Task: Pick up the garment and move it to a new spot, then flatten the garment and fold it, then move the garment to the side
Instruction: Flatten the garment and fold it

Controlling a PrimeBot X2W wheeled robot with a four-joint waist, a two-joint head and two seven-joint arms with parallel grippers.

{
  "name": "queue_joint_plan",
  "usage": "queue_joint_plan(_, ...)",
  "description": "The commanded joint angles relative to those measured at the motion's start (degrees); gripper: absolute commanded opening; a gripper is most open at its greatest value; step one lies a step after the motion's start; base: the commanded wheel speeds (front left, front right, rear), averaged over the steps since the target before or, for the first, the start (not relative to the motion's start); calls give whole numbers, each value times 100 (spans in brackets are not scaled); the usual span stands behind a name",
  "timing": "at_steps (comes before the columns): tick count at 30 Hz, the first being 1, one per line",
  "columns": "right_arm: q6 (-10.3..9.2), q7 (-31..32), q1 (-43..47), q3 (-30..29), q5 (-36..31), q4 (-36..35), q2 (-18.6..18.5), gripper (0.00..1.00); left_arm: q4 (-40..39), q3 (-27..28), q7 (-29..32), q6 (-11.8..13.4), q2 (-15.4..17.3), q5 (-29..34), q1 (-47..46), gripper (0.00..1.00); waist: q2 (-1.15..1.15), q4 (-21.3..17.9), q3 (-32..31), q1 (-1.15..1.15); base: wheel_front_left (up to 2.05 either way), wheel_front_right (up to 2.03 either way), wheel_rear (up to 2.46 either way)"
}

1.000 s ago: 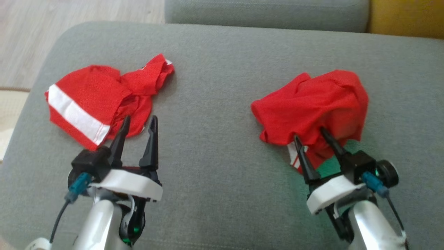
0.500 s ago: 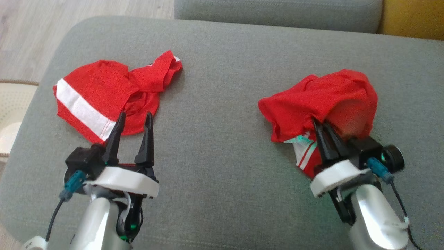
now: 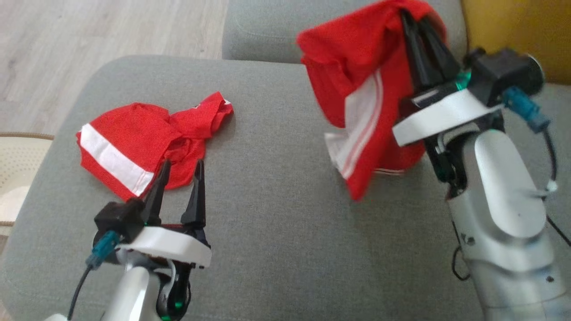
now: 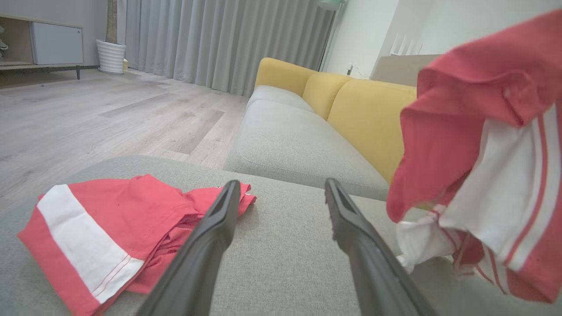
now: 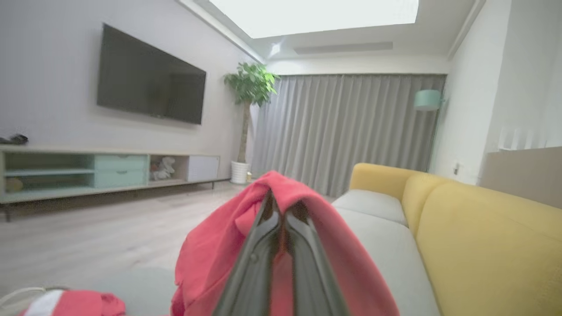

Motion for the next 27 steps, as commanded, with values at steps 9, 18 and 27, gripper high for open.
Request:
queue_joint_plan(9, -5, 275, -333, -549, 1035, -70, 42, 0, -228, 156, -45, 81, 23, 79, 15, 100, 0, 23, -168, 0, 0, 0, 0)
queue_joint_plan(18, -5, 403, 951, -3071, -8, 903, 42, 9, -291, 153, -45, 44, 23, 160, -12, 100, 0, -92, 114, 0, 0, 0, 0)
queue_joint_plan(27, -5, 37, 1378, -3897, -534, 1056, 42, 100, -259, 226, -45, -11, 23, 225, -63, 100, 0, -462, 185, 0, 0, 0, 0)
